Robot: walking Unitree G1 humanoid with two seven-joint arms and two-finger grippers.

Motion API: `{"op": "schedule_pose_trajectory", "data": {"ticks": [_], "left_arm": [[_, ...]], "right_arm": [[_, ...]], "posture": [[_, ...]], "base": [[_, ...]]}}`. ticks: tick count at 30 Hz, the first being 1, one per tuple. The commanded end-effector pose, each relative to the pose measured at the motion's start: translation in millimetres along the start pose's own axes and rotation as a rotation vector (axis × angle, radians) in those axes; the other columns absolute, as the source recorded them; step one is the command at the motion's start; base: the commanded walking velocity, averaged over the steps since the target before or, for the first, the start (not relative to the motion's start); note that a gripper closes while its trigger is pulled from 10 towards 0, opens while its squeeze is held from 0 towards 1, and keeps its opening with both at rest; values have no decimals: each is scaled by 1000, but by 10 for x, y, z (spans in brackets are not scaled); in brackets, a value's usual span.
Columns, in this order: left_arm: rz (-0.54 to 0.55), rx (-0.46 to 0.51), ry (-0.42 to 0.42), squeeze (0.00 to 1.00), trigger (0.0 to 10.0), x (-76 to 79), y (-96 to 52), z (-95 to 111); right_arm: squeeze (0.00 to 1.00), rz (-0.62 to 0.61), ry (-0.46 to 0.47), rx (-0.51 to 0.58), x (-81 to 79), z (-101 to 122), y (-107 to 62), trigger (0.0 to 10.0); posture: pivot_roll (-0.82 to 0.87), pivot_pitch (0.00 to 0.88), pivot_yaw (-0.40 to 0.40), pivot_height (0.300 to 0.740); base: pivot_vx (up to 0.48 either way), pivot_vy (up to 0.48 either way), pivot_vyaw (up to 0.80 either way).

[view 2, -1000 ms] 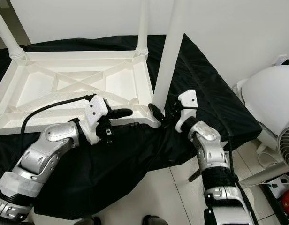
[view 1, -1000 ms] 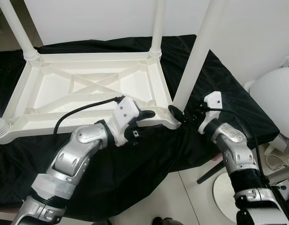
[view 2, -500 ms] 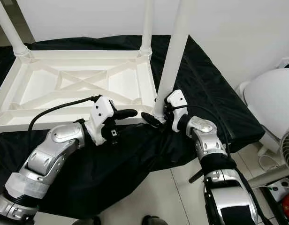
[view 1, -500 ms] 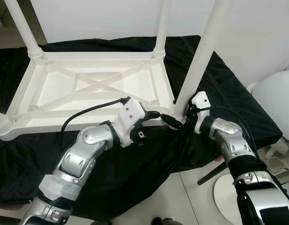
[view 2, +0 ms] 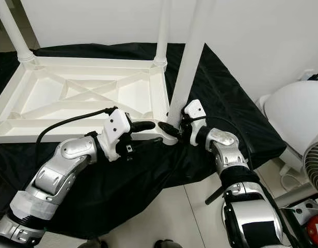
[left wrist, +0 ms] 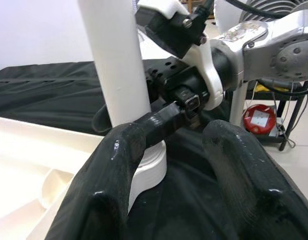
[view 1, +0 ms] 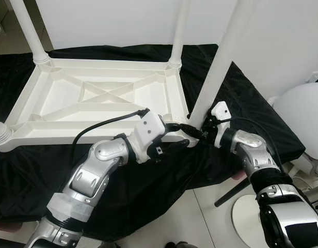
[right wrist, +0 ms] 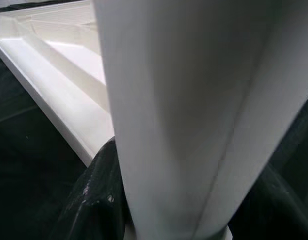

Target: Building children table

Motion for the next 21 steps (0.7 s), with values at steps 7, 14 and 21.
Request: {"op": "schedule_pose_trajectory", "data": {"ticks": [7, 14, 21], "left_arm": [[73, -14, 4, 0, 10000, -54, 13, -56], [109, -6, 20, 0, 10000, -127, 27, -53], [237, 25, -27, 0, 10000, -329, 33, -31]], "right_arm": [[0, -80, 35, 17, -22, -110, -11, 10000], [0, -244, 94, 124, -16, -26, 41, 10000], [0, -455, 181, 194, -36, -50, 31, 10000]], "posture": [[47, 41, -57, 740], [36, 41, -57, 740], [18, 28, -55, 740]], "base": [[0, 0, 0], [0, 0, 0], [0, 0, 0]]}}
Point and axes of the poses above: a point about 5 cm out from each wrist's last joint towards the gripper, its own y axis pointing out of the wrist towards the gripper, its own z axis along the axis of the wrist's last joint, x = y × z, the point moved 4 cm from there along y, pointing out of the wrist towards the gripper, and after that the axes turned 5 degrees about y, right-handed, at the moved point
